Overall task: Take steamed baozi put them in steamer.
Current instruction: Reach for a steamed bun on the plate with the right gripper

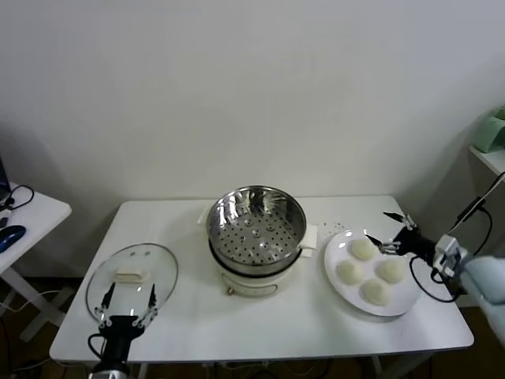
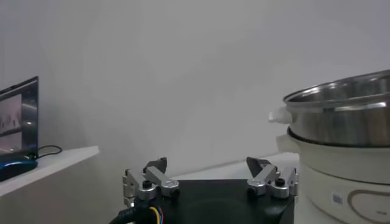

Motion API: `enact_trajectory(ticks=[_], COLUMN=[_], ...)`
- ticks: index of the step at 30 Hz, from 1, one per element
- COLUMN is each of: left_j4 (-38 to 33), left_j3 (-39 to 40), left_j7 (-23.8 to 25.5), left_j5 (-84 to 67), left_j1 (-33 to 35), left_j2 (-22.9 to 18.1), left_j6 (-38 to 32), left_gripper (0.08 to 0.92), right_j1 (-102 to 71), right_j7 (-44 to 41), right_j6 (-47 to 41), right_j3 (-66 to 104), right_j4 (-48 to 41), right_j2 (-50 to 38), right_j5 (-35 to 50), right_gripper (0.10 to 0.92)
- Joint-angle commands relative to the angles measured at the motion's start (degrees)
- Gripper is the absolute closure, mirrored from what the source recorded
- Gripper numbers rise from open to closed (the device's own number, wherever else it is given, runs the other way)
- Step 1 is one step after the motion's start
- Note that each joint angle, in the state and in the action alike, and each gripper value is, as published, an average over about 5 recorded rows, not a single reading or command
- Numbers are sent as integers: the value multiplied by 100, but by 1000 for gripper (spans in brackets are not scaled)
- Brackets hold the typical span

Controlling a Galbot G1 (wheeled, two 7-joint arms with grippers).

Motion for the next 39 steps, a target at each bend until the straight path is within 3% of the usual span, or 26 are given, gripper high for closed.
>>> enact_trajectory(ticks=[1,7,11,22,39], left_j4=[56,52,61,96,187], left_j3=[3,6,-9,-36,-80], left_j7=[-27,-18,-20,-25,-46], left_j5=[31,22,22,-47,-108], left_j1=[-115,-229,-321,-374,-409], left_j2=[31,33,55,80,115], left_j6=[42,156,222,279,290], left_gripper=[177,177,177,177,177], right_j1=[2843,4602,4905,4401,3806], right_j7=[-1809,-2737,-2972,-2659,-2305], right_j6=[161,352,363,659,906], right_j3=[-2429,-4583,-5210,-4624,-3928], right_j4=[-1230,-2037,-2329,-3683,-4285], right_j2=[-643,47,586,2051,2565], right_j5=[-626,-1374,-1826,-2825,-3452], right_gripper=[203,203,203,203,203])
